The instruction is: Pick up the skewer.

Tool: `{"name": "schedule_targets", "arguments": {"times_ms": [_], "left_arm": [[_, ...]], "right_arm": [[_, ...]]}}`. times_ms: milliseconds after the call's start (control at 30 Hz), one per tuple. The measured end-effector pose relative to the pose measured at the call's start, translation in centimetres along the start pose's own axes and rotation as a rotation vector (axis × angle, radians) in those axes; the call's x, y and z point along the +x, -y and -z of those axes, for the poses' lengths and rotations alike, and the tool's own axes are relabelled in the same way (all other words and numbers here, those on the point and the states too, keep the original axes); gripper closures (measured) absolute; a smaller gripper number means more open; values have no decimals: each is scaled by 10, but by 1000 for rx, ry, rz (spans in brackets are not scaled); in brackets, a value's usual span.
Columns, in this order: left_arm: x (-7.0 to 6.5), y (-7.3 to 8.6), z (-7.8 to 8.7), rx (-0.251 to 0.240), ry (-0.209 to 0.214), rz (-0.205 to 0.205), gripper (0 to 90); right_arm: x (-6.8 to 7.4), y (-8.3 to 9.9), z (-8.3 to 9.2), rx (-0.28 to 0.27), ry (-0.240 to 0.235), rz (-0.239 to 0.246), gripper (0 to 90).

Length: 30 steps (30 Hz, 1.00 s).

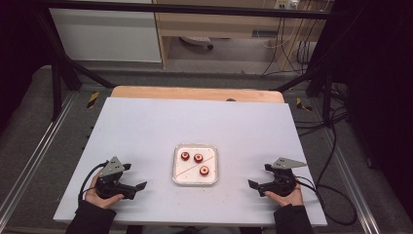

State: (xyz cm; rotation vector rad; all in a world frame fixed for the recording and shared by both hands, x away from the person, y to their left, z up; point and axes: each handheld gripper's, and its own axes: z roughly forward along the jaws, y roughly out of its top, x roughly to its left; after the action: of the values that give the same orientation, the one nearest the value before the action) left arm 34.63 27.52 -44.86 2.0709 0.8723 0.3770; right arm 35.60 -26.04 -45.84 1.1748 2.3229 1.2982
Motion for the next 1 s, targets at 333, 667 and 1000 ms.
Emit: {"name": "schedule_targets", "arguments": {"times_ms": [333,667,1000], "left_arm": [[-1,-3,0,-2,-2,6,64],[-5,-7,-3,2,10,2,65],[-12,-14,-8,11,11,-4,68]], "right_arm": [[0,0,0,4,1,5,15],[0,0,0,2,1,7,12],[0,0,1,0,0,8,8]]}}
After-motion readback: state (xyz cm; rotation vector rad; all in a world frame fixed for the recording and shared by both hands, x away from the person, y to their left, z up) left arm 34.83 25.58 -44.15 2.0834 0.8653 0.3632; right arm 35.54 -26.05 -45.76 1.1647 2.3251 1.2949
